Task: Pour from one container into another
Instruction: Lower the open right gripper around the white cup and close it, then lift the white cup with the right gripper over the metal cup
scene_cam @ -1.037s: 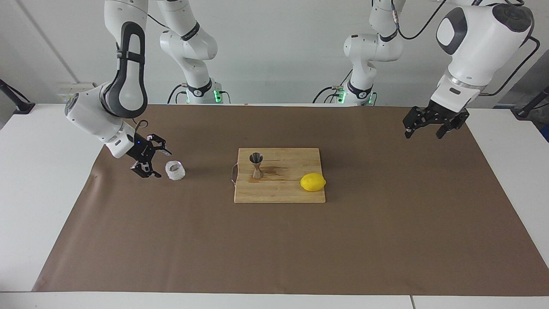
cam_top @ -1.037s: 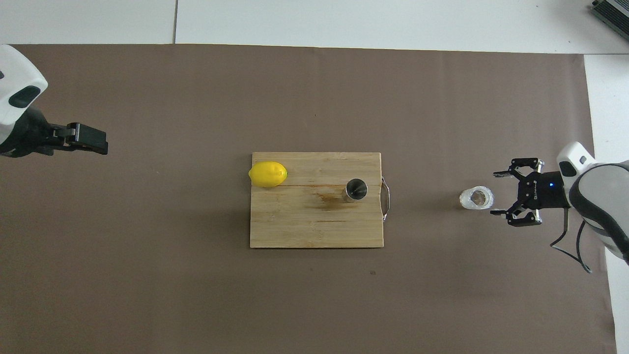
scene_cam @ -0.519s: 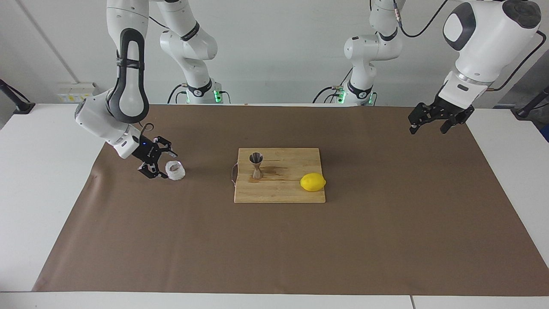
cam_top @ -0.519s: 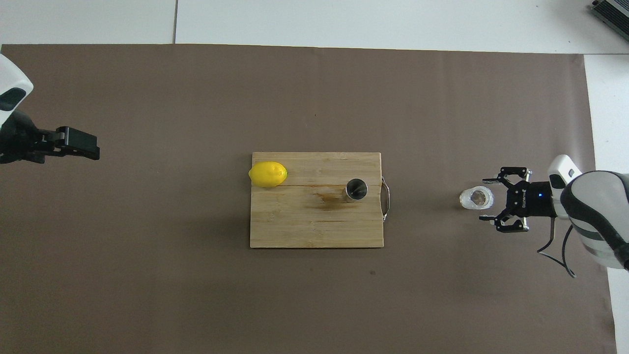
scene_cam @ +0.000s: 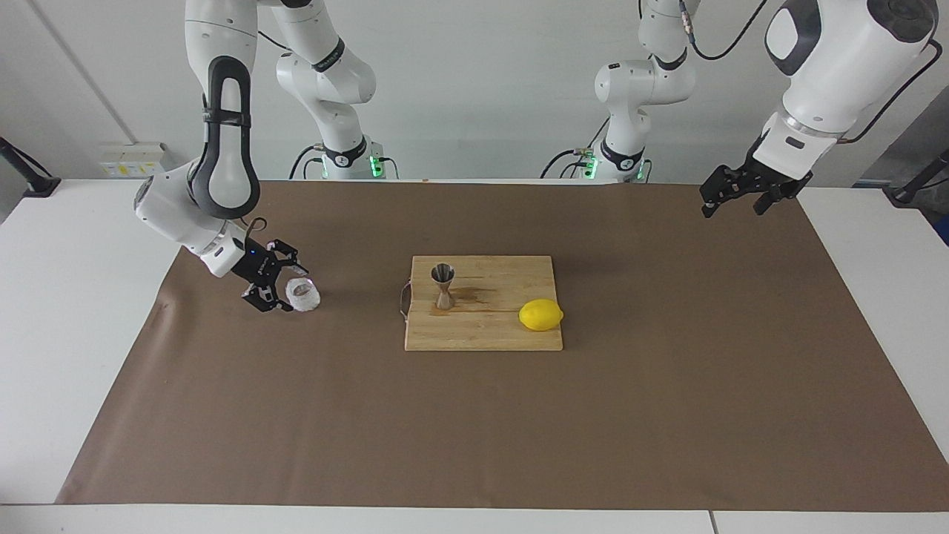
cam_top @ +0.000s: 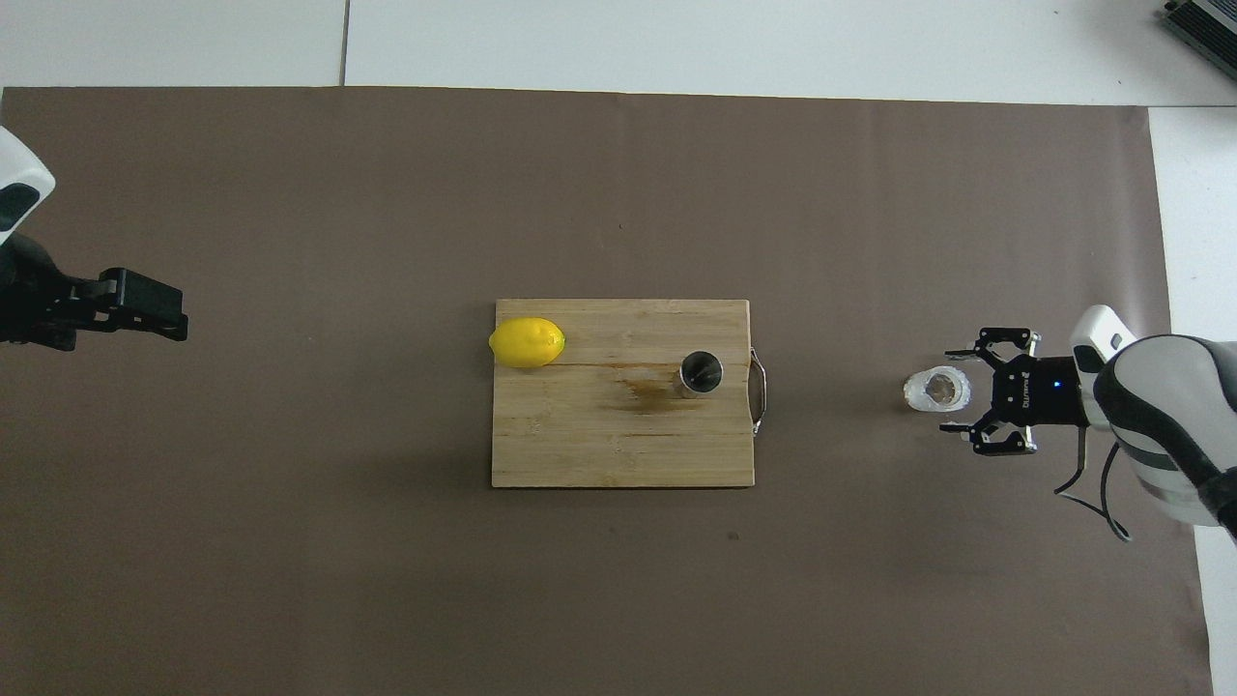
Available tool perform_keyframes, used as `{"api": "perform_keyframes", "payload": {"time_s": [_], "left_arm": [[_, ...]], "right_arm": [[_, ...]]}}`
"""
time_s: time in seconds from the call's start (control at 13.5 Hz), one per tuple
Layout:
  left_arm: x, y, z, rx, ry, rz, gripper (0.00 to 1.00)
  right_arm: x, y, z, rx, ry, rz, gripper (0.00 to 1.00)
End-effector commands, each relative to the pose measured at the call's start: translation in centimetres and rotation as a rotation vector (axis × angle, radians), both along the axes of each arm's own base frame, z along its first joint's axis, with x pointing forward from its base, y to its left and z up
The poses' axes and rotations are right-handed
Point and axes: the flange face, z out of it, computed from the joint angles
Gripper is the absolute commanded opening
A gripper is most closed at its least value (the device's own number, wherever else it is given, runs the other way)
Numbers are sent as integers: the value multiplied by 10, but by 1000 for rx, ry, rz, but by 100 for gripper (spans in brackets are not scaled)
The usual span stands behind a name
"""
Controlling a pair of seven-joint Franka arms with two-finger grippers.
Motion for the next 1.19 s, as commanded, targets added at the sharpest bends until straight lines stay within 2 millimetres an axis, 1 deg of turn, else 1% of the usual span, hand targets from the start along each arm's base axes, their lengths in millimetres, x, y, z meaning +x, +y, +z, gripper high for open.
{"api": "perform_keyframes", "payload": {"time_s": [0.0,0.07,0.15,0.37,0.44,0.59,0.67,0.81,0.89,0.96,1.11], "left_arm": [[-4,7,4,14,5,-12,100],[-3,7,5,12,-3,-48,100],[-2,7,6,9,-12,-79,100],[-2,11,5,10,-13,-67,100],[-2,11,5,10,-12,-65,100],[-4,12,4,10,-5,-64,100],[-4,9,4,10,-7,-72,100],[-6,4,-1,11,-9,-79,100],[-6,3,0,11,-21,-80,100],[-6,7,1,11,-24,-74,100],[-7,7,0,11,-13,-73,100]], "right_arm": [[-1,0,-1,10,-29,-4,77],[-1,1,-1,10,-29,-2,59],[-1,1,-1,13,-30,-6,37],[-1,4,-1,24,-30,-6,4],[0,6,-1,35,-30,-12,0],[3,10,3,46,-39,-15,0],[4,12,6,47,-43,-15,0],[11,30,14,47,-52,8,0],[14,34,21,47,-51,-5,0],[17,42,27,50,-43,-15,0],[22,57,38,53,-29,-40,0]]}}
